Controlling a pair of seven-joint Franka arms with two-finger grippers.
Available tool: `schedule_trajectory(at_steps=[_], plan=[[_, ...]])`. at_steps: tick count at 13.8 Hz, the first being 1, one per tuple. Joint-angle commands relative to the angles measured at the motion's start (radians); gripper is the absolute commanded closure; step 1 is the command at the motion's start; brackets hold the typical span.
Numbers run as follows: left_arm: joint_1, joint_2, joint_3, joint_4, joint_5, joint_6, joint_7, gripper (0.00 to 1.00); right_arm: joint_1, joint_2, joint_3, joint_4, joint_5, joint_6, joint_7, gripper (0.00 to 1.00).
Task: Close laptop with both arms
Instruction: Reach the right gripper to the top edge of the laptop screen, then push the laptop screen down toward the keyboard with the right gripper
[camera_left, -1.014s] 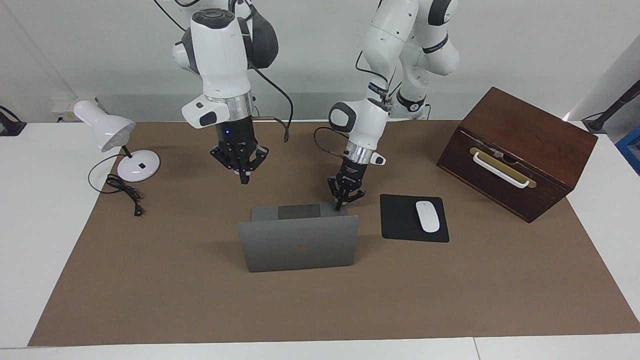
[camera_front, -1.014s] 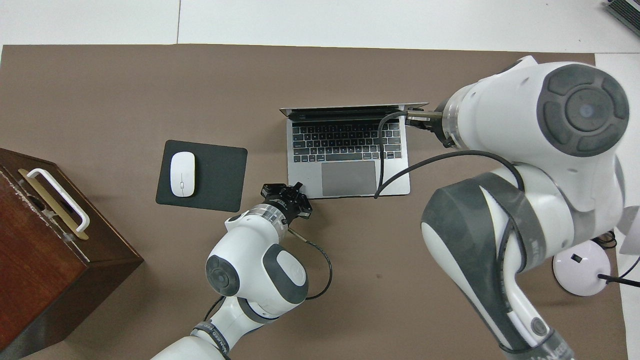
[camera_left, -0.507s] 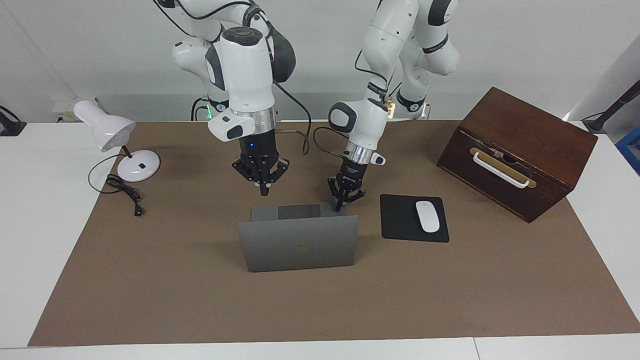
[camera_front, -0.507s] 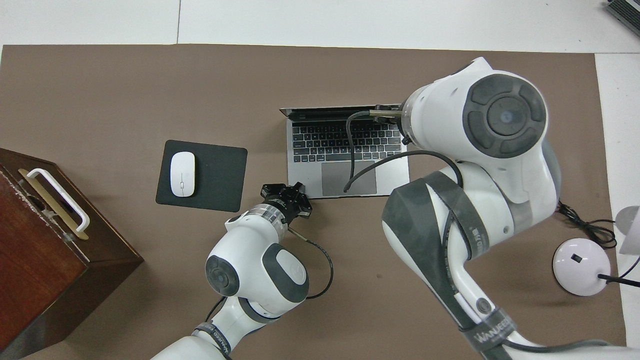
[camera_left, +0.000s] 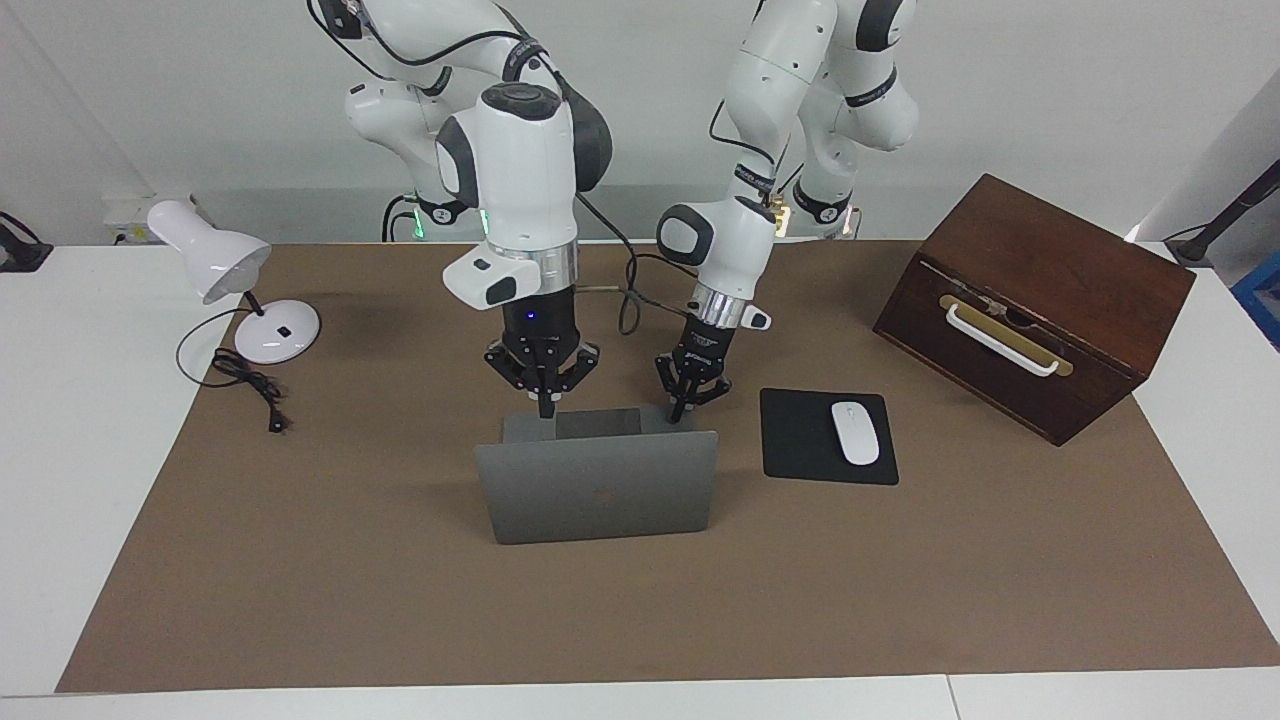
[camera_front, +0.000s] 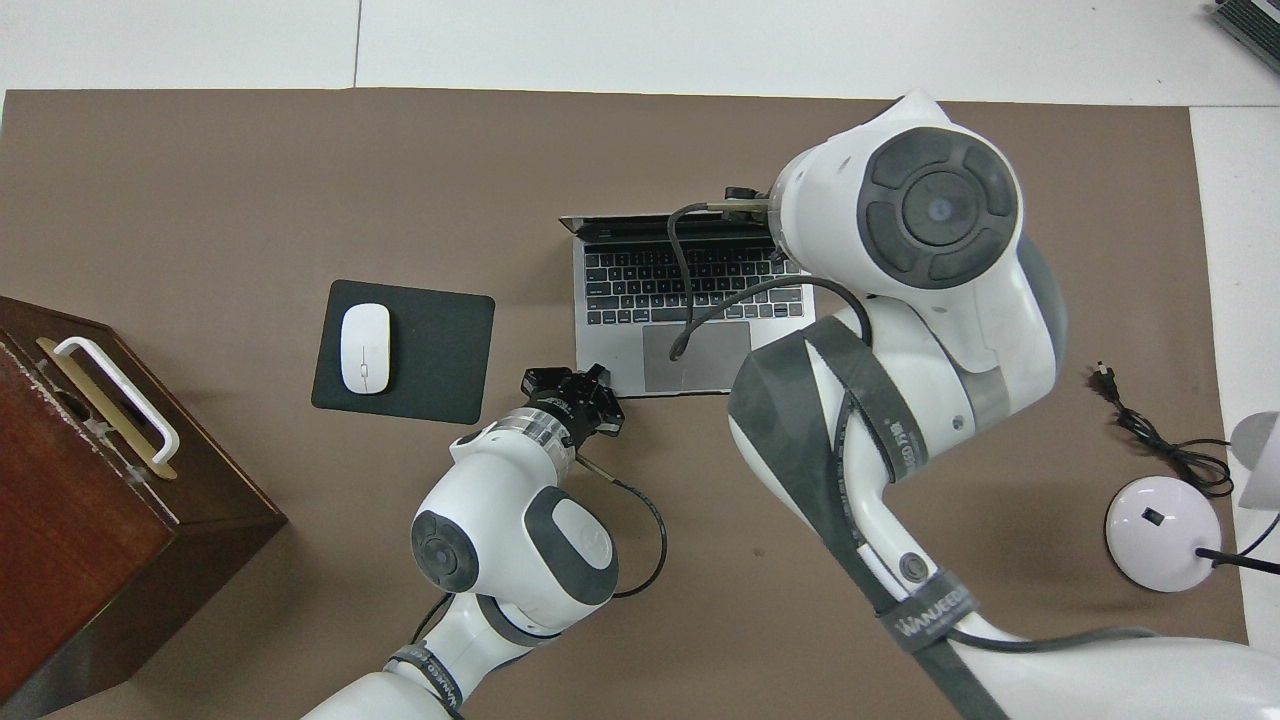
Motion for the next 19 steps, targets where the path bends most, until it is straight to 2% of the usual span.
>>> schedule_trajectory(at_steps=[1, 7, 19], plan=[[-0.015, 0.062, 0.008, -0.003, -0.026, -0.003, -0.005, 1.00, 0.002, 0.059, 0.000, 0.077, -0.024, -0.001, 0.018, 1.00], [-0.017, 0.063, 0.008, -0.003, -0.026, -0.003, -0.005, 1.00, 0.027, 0.111, -0.001, 0.144, -0.066, 0.015, 0.017, 1.00], [-0.021, 0.065, 0.008, -0.005, -0.026, -0.003, -0.005, 1.00, 0.032, 0.171, 0.000, 0.157, -0.129, 0.100, 0.009, 1.00]])
